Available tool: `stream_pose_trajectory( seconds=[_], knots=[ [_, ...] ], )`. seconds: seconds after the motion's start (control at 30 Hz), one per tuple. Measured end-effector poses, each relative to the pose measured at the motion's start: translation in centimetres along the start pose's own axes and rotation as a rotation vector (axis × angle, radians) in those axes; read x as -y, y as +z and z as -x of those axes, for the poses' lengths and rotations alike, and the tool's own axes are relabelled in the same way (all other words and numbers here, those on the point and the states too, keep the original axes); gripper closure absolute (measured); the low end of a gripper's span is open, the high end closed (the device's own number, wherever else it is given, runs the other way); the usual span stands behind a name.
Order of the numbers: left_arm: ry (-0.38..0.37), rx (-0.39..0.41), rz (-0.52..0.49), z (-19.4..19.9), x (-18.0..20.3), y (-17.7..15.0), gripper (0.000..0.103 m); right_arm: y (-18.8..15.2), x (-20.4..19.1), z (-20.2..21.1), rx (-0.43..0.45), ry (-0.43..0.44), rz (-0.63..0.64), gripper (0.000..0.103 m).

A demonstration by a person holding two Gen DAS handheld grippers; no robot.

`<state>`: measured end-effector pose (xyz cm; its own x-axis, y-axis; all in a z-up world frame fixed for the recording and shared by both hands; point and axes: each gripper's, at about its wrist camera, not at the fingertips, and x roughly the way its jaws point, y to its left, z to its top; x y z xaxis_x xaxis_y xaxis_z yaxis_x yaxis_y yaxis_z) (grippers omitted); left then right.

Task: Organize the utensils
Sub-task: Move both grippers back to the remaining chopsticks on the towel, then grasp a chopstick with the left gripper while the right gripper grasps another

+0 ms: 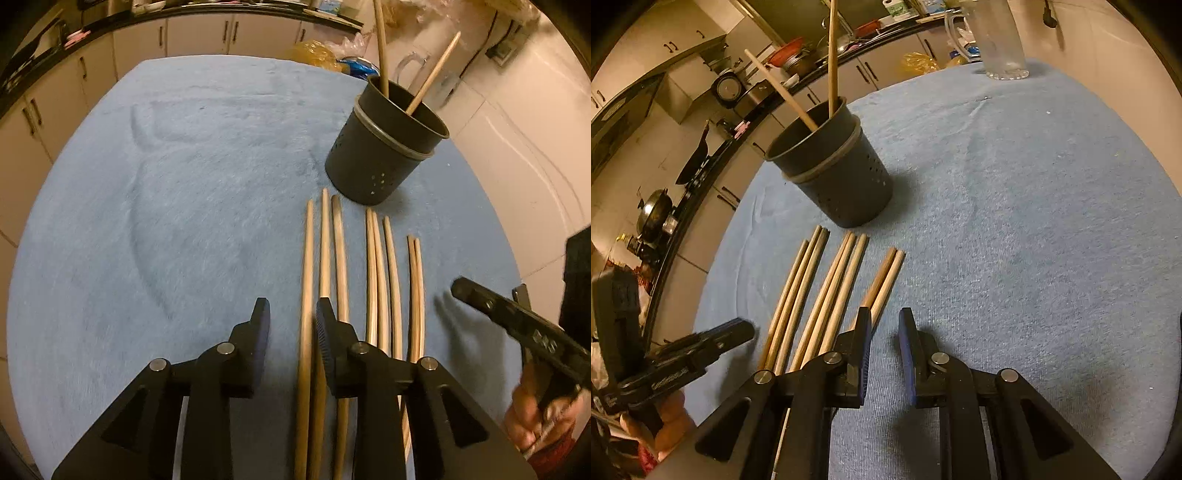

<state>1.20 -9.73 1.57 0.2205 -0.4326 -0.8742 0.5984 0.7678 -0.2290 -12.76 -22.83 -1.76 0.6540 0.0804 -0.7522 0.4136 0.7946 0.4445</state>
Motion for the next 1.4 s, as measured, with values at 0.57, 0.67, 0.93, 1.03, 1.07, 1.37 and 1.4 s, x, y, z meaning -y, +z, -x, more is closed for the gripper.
stream_pose_trajectory(
  seconds=[0.57,0.67,0.93,1.03,1.07,1.37,1.4],
  knots=[
    [0.099,-0.009,0.024,-1.0,-2.3,1.6,0.095,1.2,1.3,-1.0,-0.081,-0.019,-0.087,0.087],
    [0.070,0.010,0.029,-0.9,-2.9,1.1,0.095,1.9,1.4,-2.3,-0.129,-0.017,-0.134,0.087],
    [-0.006,0.049,0.040,-0.2,-4.4,-0.2,0.095,3.2,-0.7,-4.0,-0.142,-0.111,-0.109,0.087],
    [-0.039,0.059,0.052,-0.4,-4.7,-0.2,0.095,3.1,-2.3,-4.3,-0.142,-0.183,-0.068,0.087],
    [-0.043,0.063,0.052,-0.3,-4.8,-0.3,0.095,3.2,-2.7,-4.5,-0.143,-0.207,-0.052,0.087],
    [-0.050,0.087,0.034,-0.5,-4.6,-0.6,0.095,3.1,-7.1,-6.8,-0.125,-0.417,0.163,0.092],
    [-0.051,0.090,0.033,-0.5,-4.5,-0.7,0.096,3.0,-7.2,-6.8,-0.114,-0.407,0.174,0.092]
  ],
)
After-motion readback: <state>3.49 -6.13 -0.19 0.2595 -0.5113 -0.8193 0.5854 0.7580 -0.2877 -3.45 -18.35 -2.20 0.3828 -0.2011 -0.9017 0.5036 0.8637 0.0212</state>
